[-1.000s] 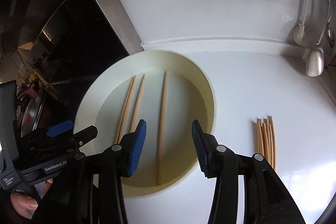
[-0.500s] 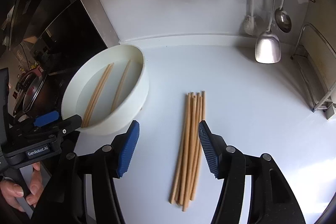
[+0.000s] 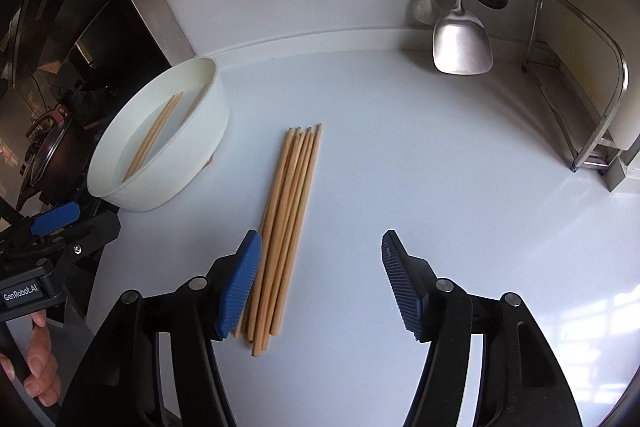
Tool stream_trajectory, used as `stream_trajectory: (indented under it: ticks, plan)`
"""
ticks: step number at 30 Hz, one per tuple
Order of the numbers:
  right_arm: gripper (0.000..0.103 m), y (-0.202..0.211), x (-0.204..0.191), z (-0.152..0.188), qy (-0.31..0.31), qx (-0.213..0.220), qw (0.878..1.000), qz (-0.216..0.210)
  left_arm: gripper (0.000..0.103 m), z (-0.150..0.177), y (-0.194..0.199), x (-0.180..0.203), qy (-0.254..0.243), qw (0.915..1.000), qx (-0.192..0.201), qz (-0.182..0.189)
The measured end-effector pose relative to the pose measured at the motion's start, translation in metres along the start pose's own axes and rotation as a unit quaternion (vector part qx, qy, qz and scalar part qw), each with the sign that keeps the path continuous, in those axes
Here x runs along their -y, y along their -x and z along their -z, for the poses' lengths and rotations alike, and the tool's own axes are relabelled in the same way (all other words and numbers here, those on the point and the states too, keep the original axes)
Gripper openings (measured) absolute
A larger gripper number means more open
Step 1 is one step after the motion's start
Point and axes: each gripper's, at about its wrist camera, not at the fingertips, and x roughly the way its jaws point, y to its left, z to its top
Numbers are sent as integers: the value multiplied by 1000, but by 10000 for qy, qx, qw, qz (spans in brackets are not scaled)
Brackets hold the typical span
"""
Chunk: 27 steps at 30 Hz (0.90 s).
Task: Organize utensils
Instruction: 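Move both open grippers back toward the chopstick bundle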
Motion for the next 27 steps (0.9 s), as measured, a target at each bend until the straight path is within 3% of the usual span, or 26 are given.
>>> stream_trajectory:
  ticks: [14,27]
  plan:
    - [60,-72,-1,2,-154,22,9997,166,95,12,-58,-6,-146,9997,171,0]
    - [60,-92,-8,1,-83,-89,9988,465,95,6,-66,-17,40,9999,110,55]
